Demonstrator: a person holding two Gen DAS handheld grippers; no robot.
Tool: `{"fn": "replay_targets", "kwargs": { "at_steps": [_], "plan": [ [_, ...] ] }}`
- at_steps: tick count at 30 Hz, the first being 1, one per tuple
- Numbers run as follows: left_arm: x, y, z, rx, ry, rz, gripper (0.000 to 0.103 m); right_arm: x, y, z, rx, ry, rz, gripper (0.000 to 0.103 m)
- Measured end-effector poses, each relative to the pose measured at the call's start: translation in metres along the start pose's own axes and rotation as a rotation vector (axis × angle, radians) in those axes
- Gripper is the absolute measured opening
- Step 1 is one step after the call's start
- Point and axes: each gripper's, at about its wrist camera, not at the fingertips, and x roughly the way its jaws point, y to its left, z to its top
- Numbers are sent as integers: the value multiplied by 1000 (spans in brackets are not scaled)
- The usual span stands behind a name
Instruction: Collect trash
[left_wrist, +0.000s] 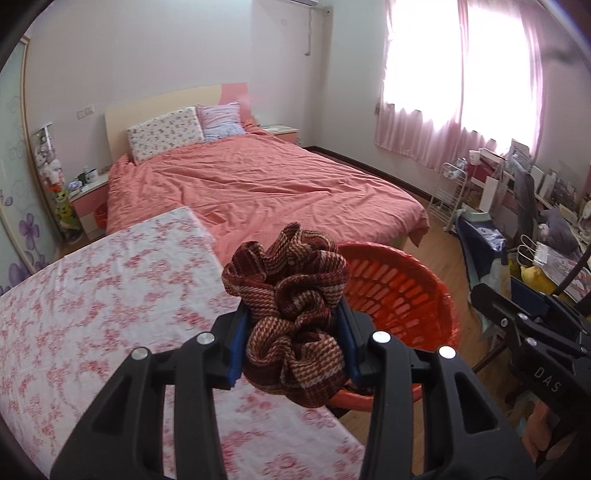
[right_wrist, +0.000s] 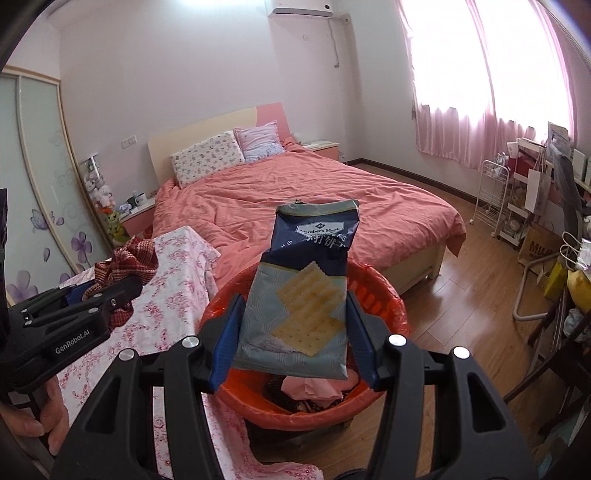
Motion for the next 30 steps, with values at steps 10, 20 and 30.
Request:
{"fn": "replay_targets", "kwargs": {
  "at_steps": [10,20,30],
  "plan": [
    [44,-38,0,42,48,-92,43,19,-25,2,49,13,20,54],
    [84,-34,-2,21,99,-86,63,46,-49,6,127,49,79,64],
    [74,-3,-11,4,94,14,72,35,-47,-1,122,50,52,78]
  ]
}}
